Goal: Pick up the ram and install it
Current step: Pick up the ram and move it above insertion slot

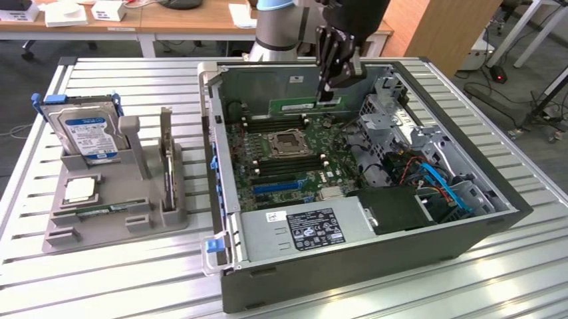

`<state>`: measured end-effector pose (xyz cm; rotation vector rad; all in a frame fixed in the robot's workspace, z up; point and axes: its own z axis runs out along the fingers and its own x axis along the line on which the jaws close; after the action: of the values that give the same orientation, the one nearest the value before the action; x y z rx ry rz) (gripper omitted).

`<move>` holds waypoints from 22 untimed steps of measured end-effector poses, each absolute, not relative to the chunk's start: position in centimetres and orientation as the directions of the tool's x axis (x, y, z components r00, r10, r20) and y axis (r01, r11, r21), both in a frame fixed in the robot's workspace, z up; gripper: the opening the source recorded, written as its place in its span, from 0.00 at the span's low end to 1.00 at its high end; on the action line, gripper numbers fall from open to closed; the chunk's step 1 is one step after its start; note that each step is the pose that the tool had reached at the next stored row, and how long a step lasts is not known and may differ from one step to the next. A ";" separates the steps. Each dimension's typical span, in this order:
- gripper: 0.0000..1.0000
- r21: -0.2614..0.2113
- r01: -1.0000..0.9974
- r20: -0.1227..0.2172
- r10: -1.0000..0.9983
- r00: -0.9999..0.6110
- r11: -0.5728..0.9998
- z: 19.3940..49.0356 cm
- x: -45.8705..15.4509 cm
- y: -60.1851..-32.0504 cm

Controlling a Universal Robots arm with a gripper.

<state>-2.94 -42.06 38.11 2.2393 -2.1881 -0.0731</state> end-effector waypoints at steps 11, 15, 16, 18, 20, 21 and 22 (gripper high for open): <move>0.11 0.040 -0.999 -0.026 -0.999 0.022 -0.023 37.8 -2.9 -42.0; 0.11 0.053 -0.998 -0.026 -0.999 0.020 -0.021 37.6 -2.9 -42.0; 0.11 0.059 -0.998 -0.026 -0.999 0.019 -0.020 37.5 -2.9 -42.0; 0.11 0.064 -0.998 -0.026 -0.999 0.018 -0.020 37.5 -2.9 -42.0; 0.11 0.064 -0.998 -0.026 -0.999 0.018 -0.020 37.5 -2.9 -42.0; 0.11 0.064 -0.998 -0.026 -0.999 0.018 -0.020 37.5 -2.9 -42.0; 0.11 0.064 -0.998 -0.026 -0.999 0.018 -0.020 37.5 -2.9 -42.0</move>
<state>-2.94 -41.98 37.47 2.2221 -2.1801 -0.0990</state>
